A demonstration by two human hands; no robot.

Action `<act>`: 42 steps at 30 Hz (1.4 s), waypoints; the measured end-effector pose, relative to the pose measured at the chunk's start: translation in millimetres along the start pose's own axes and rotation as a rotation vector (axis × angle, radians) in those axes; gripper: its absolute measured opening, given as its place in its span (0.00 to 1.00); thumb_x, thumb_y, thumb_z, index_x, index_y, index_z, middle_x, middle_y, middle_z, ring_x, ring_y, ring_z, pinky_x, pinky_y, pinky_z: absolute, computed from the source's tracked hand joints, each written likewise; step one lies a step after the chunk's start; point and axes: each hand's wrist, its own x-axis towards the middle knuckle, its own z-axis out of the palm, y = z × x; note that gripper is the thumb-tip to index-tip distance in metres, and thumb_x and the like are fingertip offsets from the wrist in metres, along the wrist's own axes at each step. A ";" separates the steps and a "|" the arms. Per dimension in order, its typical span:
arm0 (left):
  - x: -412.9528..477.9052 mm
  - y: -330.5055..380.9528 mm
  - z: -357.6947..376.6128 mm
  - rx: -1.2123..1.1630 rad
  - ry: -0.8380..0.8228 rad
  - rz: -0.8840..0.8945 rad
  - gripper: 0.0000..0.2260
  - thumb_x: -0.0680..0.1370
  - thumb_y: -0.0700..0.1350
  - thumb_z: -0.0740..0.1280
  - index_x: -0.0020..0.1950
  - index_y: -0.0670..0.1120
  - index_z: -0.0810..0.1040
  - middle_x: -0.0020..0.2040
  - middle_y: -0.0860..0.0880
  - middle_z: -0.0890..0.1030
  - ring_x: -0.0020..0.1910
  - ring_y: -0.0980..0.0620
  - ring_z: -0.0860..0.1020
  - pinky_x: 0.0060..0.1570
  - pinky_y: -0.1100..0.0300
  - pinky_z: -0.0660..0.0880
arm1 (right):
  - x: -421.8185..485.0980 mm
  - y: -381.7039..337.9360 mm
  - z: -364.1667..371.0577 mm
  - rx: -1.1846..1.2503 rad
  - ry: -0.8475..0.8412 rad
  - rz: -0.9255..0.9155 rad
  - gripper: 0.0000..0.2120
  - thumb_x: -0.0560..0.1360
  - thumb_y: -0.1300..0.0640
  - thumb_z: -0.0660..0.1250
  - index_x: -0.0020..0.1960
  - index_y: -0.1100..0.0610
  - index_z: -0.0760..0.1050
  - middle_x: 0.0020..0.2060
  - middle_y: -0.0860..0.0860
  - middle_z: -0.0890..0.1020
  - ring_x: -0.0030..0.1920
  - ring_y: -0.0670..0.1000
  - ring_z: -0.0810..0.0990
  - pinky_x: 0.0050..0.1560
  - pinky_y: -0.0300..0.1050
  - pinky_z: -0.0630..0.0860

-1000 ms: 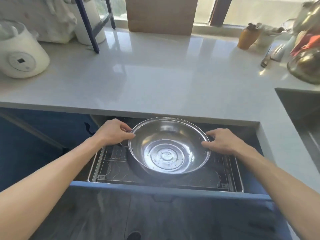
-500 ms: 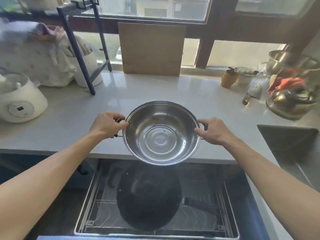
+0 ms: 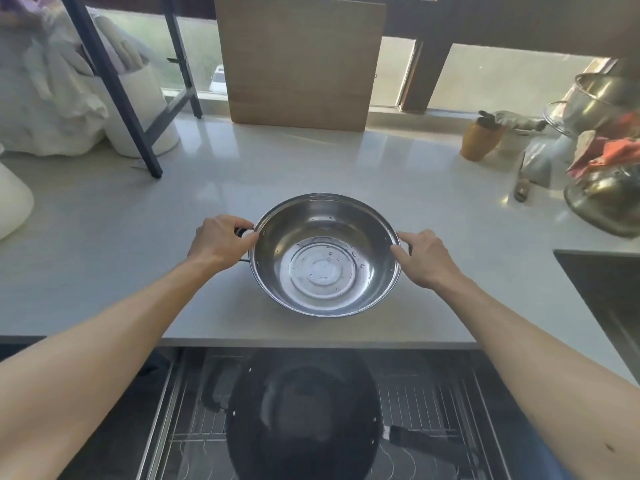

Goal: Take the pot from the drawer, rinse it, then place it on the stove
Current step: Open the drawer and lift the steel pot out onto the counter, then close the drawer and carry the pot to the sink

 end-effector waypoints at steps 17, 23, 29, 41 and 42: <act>-51.3 -6.7 -13.4 0.331 -0.009 0.167 0.35 0.82 0.73 0.51 0.81 0.53 0.69 0.84 0.44 0.68 0.85 0.43 0.62 0.80 0.39 0.63 | -75.9 -10.3 -24.4 -0.225 0.007 0.048 0.33 0.82 0.33 0.50 0.78 0.53 0.63 0.80 0.56 0.67 0.76 0.61 0.69 0.70 0.61 0.72; -137.5 9.8 -39.5 0.278 0.042 0.162 0.34 0.82 0.70 0.57 0.83 0.52 0.68 0.83 0.46 0.70 0.83 0.45 0.66 0.79 0.42 0.66 | -156.0 -8.5 -47.0 -0.231 0.026 0.069 0.35 0.84 0.37 0.53 0.83 0.58 0.60 0.83 0.55 0.65 0.79 0.60 0.67 0.74 0.59 0.68; -275.0 8.8 -51.0 0.263 0.054 0.113 0.36 0.82 0.71 0.57 0.84 0.51 0.67 0.85 0.47 0.67 0.84 0.46 0.65 0.81 0.43 0.63 | -277.0 9.7 -52.2 -0.208 0.041 0.041 0.35 0.82 0.37 0.54 0.82 0.58 0.63 0.80 0.56 0.70 0.76 0.60 0.71 0.73 0.59 0.71; -488.8 -25.4 9.1 0.053 -0.023 -0.083 0.31 0.77 0.72 0.64 0.74 0.56 0.76 0.62 0.56 0.85 0.59 0.49 0.84 0.61 0.48 0.78 | -459.2 33.4 29.8 0.113 -0.016 0.176 0.25 0.79 0.40 0.63 0.67 0.56 0.78 0.62 0.54 0.84 0.61 0.60 0.82 0.59 0.54 0.77; -493.0 -32.2 22.7 0.036 -0.027 -0.096 0.29 0.76 0.72 0.65 0.70 0.57 0.78 0.56 0.58 0.86 0.55 0.51 0.84 0.58 0.49 0.78 | -464.3 36.1 44.4 0.155 -0.020 0.190 0.21 0.78 0.41 0.64 0.61 0.54 0.80 0.57 0.52 0.86 0.58 0.59 0.84 0.56 0.52 0.78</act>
